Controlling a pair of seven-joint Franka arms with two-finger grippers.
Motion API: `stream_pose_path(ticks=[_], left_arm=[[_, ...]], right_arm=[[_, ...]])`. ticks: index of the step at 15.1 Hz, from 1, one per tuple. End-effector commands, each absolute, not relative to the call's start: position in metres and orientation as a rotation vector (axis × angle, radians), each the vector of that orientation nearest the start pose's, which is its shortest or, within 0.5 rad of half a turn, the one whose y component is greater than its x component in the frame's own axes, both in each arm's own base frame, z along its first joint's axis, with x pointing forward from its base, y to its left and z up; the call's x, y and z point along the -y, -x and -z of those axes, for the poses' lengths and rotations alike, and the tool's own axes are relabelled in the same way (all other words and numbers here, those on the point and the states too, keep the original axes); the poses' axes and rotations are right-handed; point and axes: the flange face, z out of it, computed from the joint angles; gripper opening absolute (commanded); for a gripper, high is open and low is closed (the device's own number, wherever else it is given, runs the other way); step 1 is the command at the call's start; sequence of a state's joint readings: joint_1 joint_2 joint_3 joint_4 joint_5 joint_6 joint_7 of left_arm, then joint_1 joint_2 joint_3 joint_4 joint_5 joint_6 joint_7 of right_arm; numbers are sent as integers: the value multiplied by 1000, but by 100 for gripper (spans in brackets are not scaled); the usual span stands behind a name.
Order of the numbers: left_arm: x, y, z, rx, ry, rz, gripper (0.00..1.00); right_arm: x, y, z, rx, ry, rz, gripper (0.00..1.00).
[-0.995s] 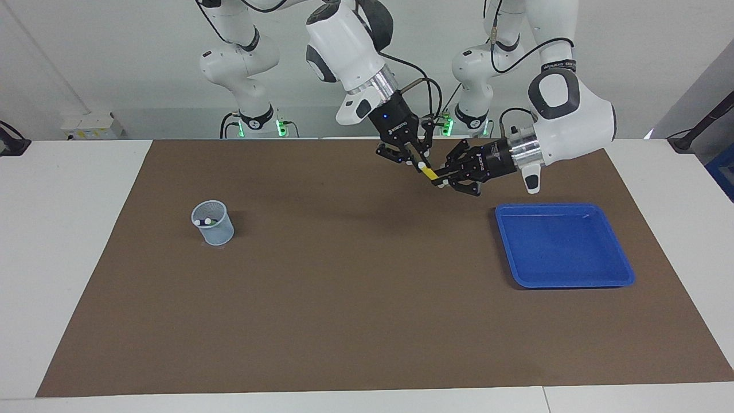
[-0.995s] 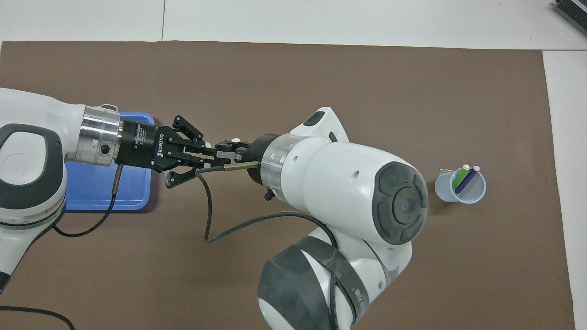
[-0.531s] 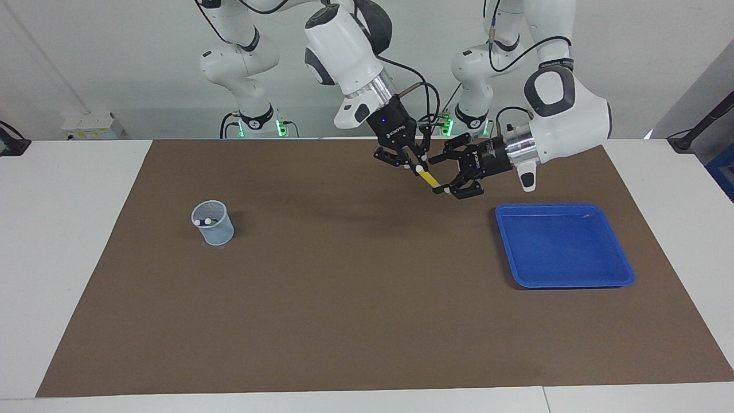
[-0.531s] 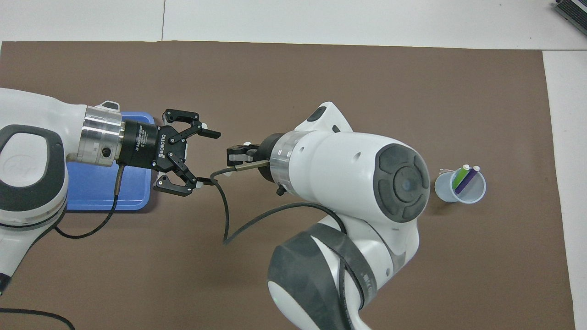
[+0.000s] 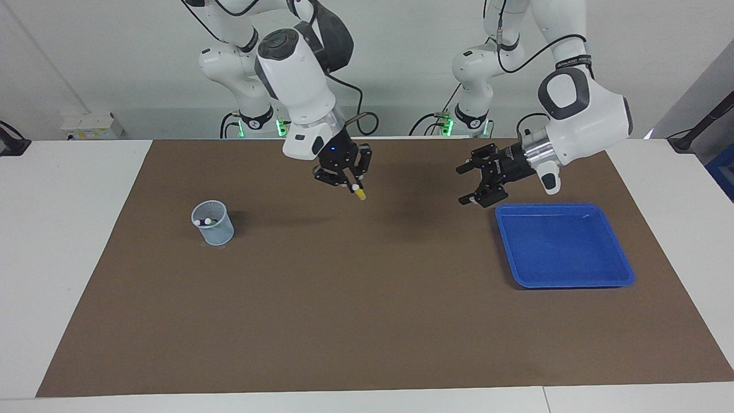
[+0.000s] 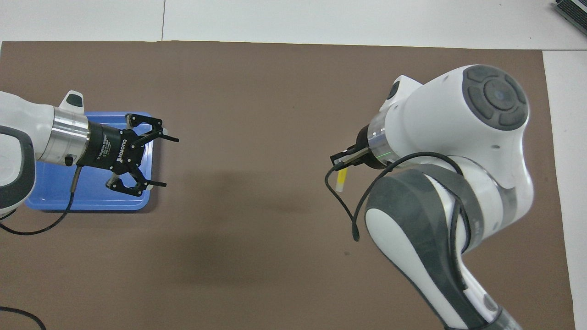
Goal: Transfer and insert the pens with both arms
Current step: 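Carry the yellow pen to the cup while the left gripper opens, then lower the yellow pen into the white cup with the right gripper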
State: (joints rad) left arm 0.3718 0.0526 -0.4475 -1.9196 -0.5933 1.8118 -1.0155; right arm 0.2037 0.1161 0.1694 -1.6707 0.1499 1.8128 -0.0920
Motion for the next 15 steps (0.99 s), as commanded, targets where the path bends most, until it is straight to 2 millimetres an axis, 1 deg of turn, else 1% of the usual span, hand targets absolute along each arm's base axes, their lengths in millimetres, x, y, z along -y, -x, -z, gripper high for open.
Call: stream_pose_path(ticks=[1,2,3,4,5,6,7,8,10,11,12,13,15], left_arm=[[50,-545,-463,1524,3040,-545,100],[36,-547,-464,1386,3092,-479,100],[19,-550,-466,1240,3143,-412,100],[2,-553,-470,1115,3179,-346,100],[-11,-557,-477,984,3197,-273,100],[-23,-561,-484,838,3196,-200,100],[-32,-566,-496,683,3187,-123,100],[-39,-571,-512,559,3166,-50,100],[-47,-578,-540,389,3083,81,100],[-43,-581,-551,333,3064,127,100],[-38,-584,-565,317,3062,177,100],[-33,-584,-576,305,3060,223,100],[-22,-586,-598,271,3056,303,100]], right_arm=[[-186,-554,-531,912,2971,-82,0],[-174,-553,-528,1034,2978,-107,0],[-156,-552,-523,1132,2973,-135,0],[-140,-553,-518,1220,2959,-156,0],[-127,-553,-513,1342,2943,-181,0],[-112,-554,-511,1447,2933,-205,0],[-96,-556,-507,1493,2919,-215,0],[-82,-555,-500,1548,2888,-219,0],[-58,-551,-482,1636,2854,-163,0],[-53,-545,-474,1659,2850,-137,0],[-53,-539,-464,1669,2849,-124,0],[-53,-536,-461,1675,2850,-111,0],[-54,-531,-454,1683,2846,-108,5]])
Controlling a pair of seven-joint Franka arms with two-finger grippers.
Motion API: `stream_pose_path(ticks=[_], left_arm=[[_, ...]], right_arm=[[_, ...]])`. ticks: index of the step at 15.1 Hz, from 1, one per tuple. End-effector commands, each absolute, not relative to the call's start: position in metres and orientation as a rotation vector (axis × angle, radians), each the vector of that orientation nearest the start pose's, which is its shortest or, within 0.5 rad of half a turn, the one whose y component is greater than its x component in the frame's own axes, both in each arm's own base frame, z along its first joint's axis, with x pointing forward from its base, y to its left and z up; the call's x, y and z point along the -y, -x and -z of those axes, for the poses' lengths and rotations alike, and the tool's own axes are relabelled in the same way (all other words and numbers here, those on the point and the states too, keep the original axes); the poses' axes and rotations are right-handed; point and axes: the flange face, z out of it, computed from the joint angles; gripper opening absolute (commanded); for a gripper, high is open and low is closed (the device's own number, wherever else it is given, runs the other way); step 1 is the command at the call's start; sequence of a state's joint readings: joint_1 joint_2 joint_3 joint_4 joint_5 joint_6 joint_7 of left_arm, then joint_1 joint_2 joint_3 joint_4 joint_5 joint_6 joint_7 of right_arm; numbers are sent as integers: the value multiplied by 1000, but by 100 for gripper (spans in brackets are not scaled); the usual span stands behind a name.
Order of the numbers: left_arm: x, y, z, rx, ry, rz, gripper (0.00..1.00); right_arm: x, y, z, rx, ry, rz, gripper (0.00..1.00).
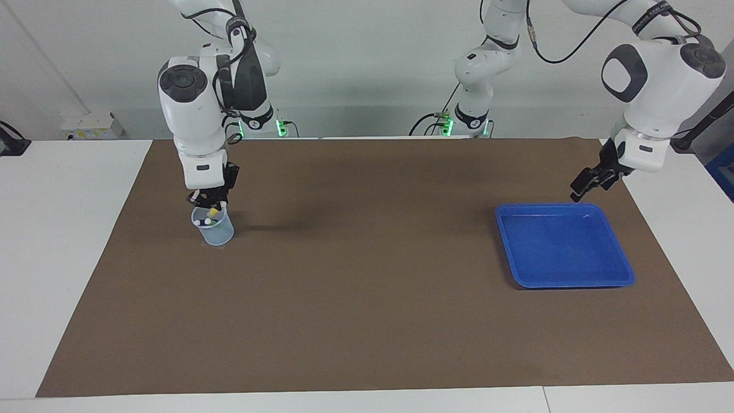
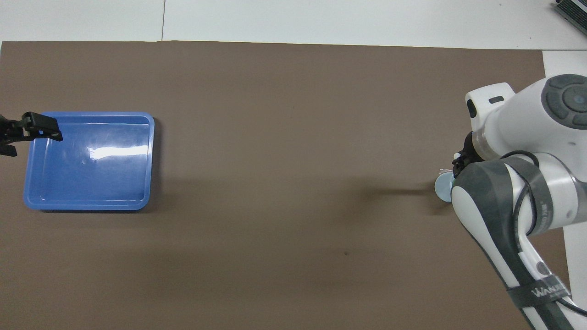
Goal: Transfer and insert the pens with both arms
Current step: 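Lower the yellow pen into the white cup with the right gripper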
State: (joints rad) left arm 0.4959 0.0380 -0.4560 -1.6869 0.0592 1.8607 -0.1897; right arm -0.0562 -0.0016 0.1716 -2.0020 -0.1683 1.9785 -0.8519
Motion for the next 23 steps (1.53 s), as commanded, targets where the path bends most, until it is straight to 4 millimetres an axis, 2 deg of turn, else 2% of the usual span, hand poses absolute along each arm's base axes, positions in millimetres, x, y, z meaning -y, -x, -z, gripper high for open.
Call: stream_pose_path(ticks=[1,2,3,4,6,8,9,11,13,17,20,21,22,23], left_arm=[[-10,-585,-607,246,3057,323,100],[-4,-581,-617,232,3051,340,100],[-3,-574,-625,228,3040,332,100],[-4,-567,-627,200,3036,286,100],[-4,-556,-634,104,3040,167,100],[-7,-543,-653,40,3043,65,100],[-5,-537,-657,12,3046,14,100],[-17,-527,-669,40,3053,-12,100],[-4,-517,-680,7,3056,-2,100],[-1,-505,-689,-1,3069,-9,100],[7,-493,-681,-27,3072,-31,100],[6,-492,-676,-28,3080,-44,100],[4,-488,-675,-20,3093,-26,100],[5,-490,-669,-24,3095,-7,100]], right_arm=[[-53,-528,-452,1684,2849,-103,10],[-54,-527,-451,1688,2847,-98,25],[-54,-527,-451,1686,2849,-98,68],[-53,-528,-452,1681,2852,-100,100],[-53,-527,-456,1667,2860,-105,100],[-58,-524,-473,1669,2869,-69,100],[-62,-523,-488,1652,2876,-56,100],[-74,-520,-528,1495,2918,-54,100],[-89,-516,-566,1285,2965,-60,100],[-99,-506,-620,984,2988,-36,100],[-105,-494,-629,854,3025,-57,100],[-112,-491,-625,842,3029,-67,100],[-110,-491,-619,830,3032,-74,100],[-107,-493,-623,834,3029,-66,100]])
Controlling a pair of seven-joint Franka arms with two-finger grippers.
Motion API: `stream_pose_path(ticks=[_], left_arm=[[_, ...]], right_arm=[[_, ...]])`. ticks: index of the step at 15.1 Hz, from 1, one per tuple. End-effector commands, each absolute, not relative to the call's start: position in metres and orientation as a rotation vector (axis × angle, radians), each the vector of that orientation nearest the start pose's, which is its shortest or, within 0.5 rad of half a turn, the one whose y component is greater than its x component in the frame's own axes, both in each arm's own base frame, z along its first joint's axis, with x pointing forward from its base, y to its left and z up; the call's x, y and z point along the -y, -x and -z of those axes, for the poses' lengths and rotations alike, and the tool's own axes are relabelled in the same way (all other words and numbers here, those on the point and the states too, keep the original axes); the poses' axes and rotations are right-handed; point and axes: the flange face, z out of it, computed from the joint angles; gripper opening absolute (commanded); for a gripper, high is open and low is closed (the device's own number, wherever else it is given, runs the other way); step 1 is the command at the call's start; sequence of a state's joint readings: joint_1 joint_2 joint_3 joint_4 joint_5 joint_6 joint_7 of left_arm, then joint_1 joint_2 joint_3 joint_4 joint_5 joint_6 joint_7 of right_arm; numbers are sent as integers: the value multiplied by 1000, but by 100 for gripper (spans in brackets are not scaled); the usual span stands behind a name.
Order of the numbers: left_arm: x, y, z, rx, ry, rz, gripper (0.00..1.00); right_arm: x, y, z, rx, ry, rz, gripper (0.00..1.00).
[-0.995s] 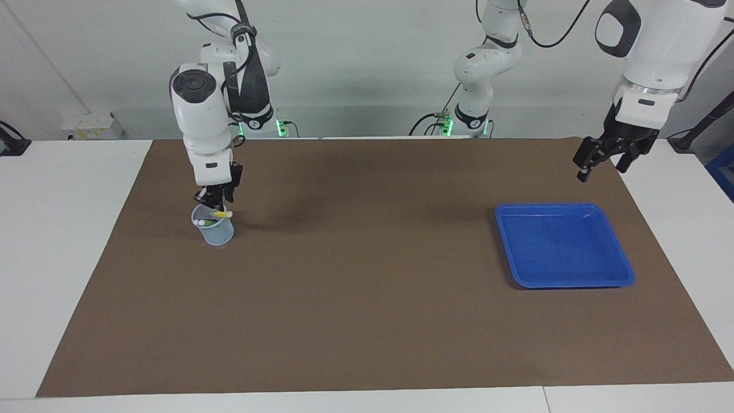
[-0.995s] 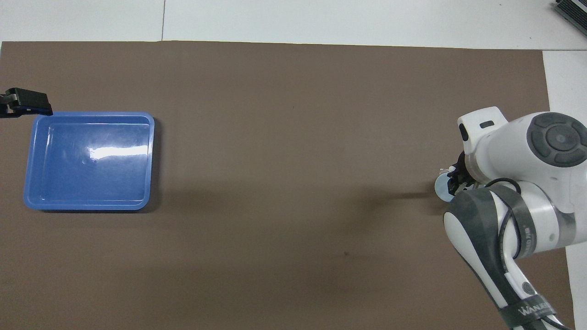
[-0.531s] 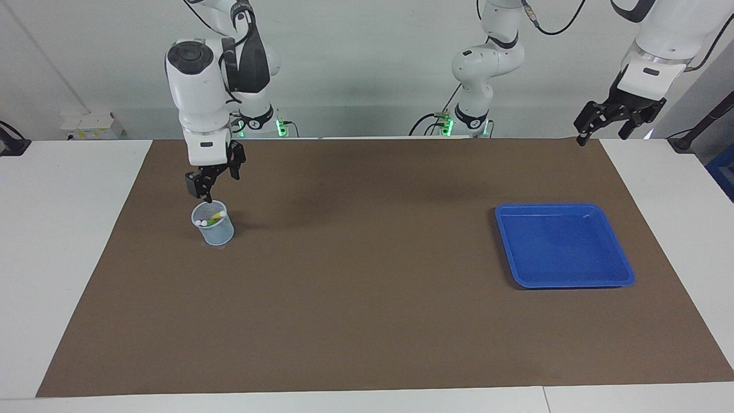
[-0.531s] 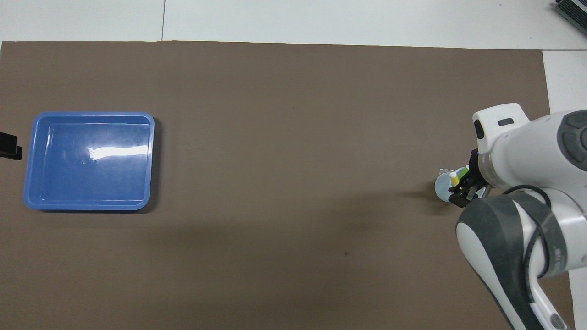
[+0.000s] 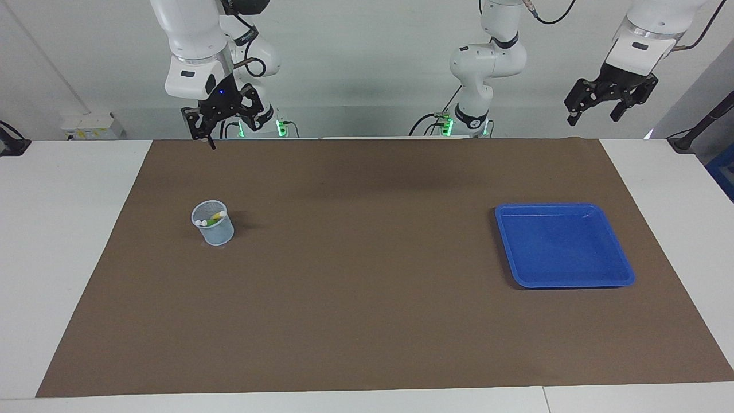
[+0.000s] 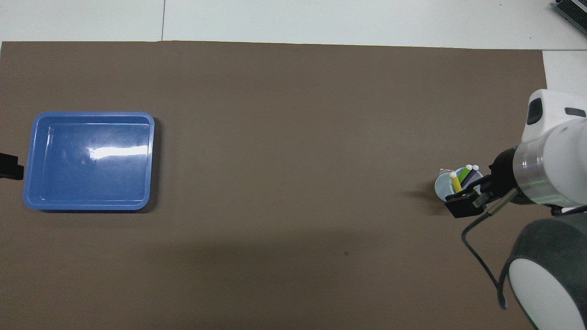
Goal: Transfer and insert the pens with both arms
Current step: 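Lower the yellow pen into the white cup with the right gripper, then open the right gripper to release the pen in the cup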
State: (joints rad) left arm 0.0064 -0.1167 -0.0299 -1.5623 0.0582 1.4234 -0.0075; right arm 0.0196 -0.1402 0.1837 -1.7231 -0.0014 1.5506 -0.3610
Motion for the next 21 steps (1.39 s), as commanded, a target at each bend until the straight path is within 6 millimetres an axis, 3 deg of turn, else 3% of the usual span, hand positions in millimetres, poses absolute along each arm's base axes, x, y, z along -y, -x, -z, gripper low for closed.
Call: stream_pose_path(ticks=[1,4,6,7,11,15,21], left_arm=[[6,-493,-662,-28,3095,13,100],[5,-498,-648,-31,3094,29,100],[5,-504,-645,-31,3094,55,100],[3,-507,-644,-27,3094,69,100],[4,-506,-635,-23,3117,72,100],[6,-500,-627,1,3190,51,100],[6,-497,-619,1,3193,-47,100]], right_arm=[[-108,-491,-619,825,3031,-81,100],[-95,-512,-605,734,3051,-36,100],[-74,-527,-604,421,3103,-49,100],[-61,-529,-603,362,3114,-63,100],[-32,-539,-588,332,3215,-116,100],[-40,-533,-585,348,3204,-159,100],[-32,-535,-585,316,3204,-145,100]])
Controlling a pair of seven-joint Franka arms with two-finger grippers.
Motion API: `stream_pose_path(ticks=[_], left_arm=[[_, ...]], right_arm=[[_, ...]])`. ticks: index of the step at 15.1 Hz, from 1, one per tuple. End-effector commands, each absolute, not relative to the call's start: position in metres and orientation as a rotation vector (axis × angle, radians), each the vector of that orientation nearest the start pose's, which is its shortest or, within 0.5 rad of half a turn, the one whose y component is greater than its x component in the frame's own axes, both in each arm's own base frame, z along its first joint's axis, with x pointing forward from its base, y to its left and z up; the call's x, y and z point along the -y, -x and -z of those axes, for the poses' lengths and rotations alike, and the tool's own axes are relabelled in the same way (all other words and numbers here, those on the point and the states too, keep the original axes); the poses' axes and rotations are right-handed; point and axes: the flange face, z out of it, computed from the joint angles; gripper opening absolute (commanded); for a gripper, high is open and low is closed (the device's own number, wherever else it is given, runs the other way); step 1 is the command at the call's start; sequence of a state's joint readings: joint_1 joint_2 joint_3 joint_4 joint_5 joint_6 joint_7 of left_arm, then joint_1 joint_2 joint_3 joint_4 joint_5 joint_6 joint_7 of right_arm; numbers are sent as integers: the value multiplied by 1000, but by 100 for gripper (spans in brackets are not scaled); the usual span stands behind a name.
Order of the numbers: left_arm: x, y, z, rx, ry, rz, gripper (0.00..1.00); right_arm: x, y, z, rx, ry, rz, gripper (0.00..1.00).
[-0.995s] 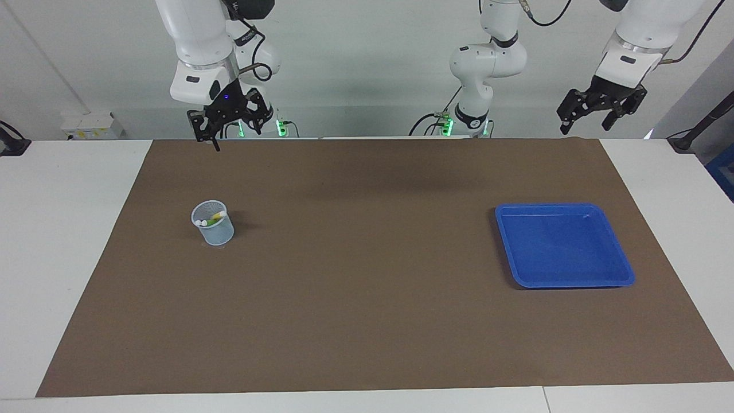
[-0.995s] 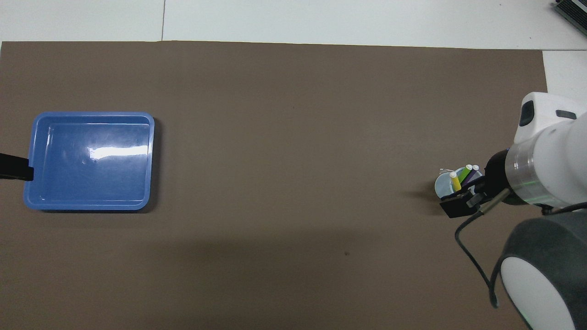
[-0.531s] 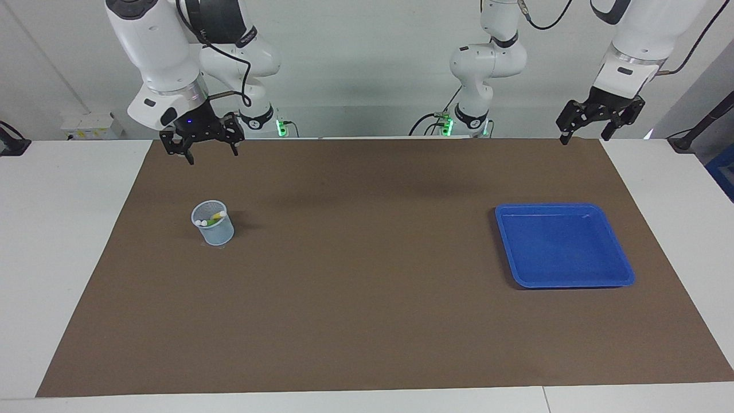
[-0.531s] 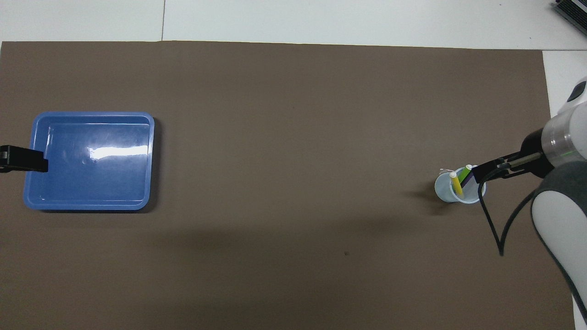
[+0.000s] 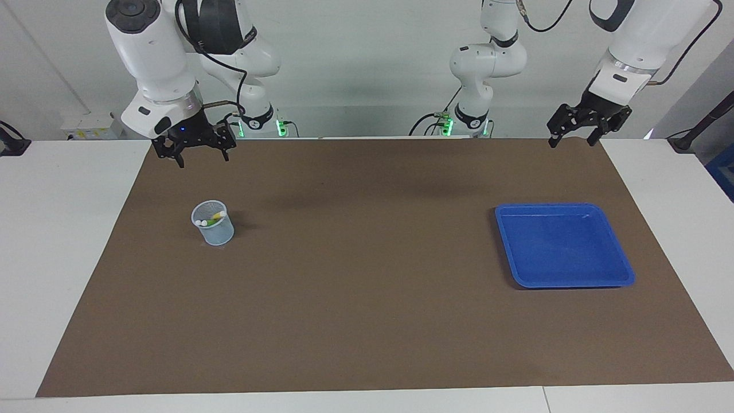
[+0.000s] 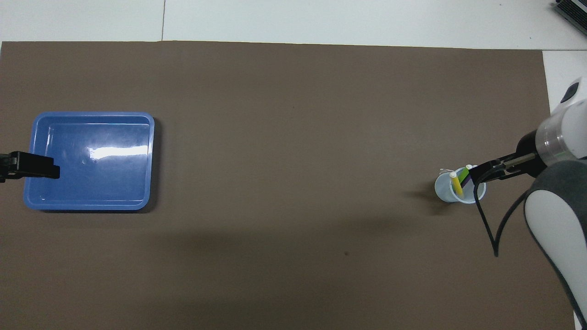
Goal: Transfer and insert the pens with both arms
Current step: 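Open the right gripper to release the pen in the cup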
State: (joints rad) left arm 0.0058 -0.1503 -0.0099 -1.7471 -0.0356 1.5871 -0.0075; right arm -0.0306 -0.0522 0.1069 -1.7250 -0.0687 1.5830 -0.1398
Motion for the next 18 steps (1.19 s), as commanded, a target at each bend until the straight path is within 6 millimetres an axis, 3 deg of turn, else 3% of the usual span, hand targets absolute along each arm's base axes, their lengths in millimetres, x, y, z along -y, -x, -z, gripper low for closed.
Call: stream_pose_path(ticks=[1,9,13,15,16,18], left_arm=[[6,-499,-616,2,3193,-56,100],[11,-516,-609,-15,3193,-79,100],[12,-518,-606,-17,3192,-81,100],[11,-522,-600,-14,3192,-94,100],[11,-522,-599,-14,3192,-94,100],[14,-521,-603,-22,3190,-79,100]], right_arm=[[-32,-534,-584,316,3203,-162,100],[-31,-535,-582,310,3198,-176,100],[-36,-541,-596,212,3156,-124,100],[-36,-544,-616,207,3155,-116,100],[-34,-545,-615,198,3153,-131,100],[-5,-546,-614,113,3153,-136,100]])
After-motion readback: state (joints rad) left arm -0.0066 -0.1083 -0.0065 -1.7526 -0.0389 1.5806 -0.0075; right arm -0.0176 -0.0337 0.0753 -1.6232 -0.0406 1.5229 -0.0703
